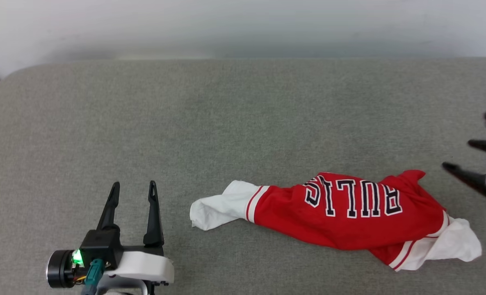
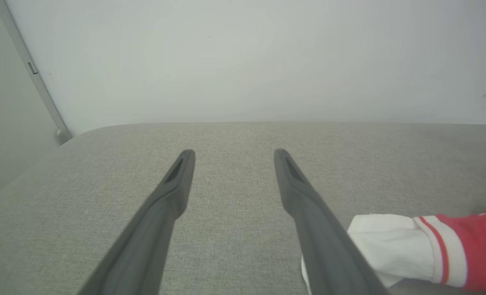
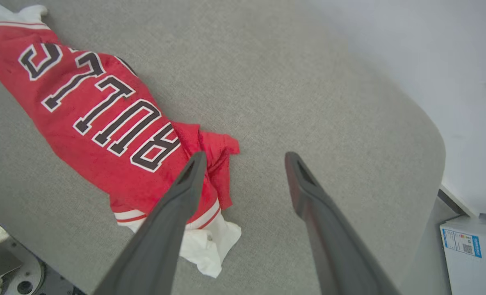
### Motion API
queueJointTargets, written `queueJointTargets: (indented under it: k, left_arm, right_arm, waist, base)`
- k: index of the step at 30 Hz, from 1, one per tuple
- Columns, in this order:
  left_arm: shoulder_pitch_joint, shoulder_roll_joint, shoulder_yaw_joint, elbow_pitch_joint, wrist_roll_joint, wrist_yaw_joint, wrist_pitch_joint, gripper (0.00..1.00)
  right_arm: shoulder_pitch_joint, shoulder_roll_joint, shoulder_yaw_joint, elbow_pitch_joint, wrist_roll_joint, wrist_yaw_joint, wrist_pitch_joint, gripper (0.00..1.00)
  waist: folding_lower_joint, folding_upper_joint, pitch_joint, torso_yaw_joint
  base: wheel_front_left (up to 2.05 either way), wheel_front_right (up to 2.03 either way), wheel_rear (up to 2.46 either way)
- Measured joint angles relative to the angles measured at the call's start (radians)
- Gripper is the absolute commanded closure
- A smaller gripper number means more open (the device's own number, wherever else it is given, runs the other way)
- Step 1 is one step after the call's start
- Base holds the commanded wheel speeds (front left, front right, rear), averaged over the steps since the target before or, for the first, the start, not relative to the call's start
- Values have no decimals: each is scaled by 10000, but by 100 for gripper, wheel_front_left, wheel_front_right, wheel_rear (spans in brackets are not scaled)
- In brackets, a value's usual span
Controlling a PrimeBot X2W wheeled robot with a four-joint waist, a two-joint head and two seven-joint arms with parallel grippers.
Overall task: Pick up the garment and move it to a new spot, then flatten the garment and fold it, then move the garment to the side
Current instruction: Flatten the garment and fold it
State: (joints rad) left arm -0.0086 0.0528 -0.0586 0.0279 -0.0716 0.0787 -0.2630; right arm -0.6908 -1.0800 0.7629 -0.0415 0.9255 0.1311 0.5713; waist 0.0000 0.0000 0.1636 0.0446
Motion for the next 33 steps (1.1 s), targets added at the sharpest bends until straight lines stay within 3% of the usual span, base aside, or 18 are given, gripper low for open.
queueJointTargets:
  k: [4,7,14,22,24,25,33]
  left_arm:
    - [-239,-8,-113,-19,-12,-10,0,0]
    - [-457,-8,-234,-29,-35,4,0,0]
    - [-960,-15,-449,-84,-125,84,0,0]
    - [-1194,-17,-556,-58,-184,261,0,0]
    - [-1194,-19,-489,-35,-207,261,0,0]
    - [-1194,-19,-454,-19,-207,238,0,0]
    - [-1195,-21,-401,113,-209,192,0,0]
  right_arm:
    - [-1064,830,888,173,-48,0,1881,0]
    - [-1649,1417,1547,646,-194,0,2575,0]
    - [-2273,2305,2711,2531,-278,0,2343,0]
    - [-2531,2148,4169,3041,232,-33,1964,0]
    - [-2589,2173,4314,3118,351,-38,1766,42]
    - [-2642,2186,4403,3150,437,-38,1678,100]
    - [-3398,2230,4642,3070,702,0,-127,100]
  waist:
    - [1,0,373,194]
    - [1,0,680,368]
    - [2,0,1514,779]
    - [1,0,2070,1023]
    - [1,0,2043,971]
    - [1,0,2017,943]
    - [1,0,1565,763]
  base:
    - [0,0,0]
    - [0,0,0]
    - [0,0,0]
    - [0,0,0]
    - [0,0,0]
    - [0,0,0]
    - [0,0,0]
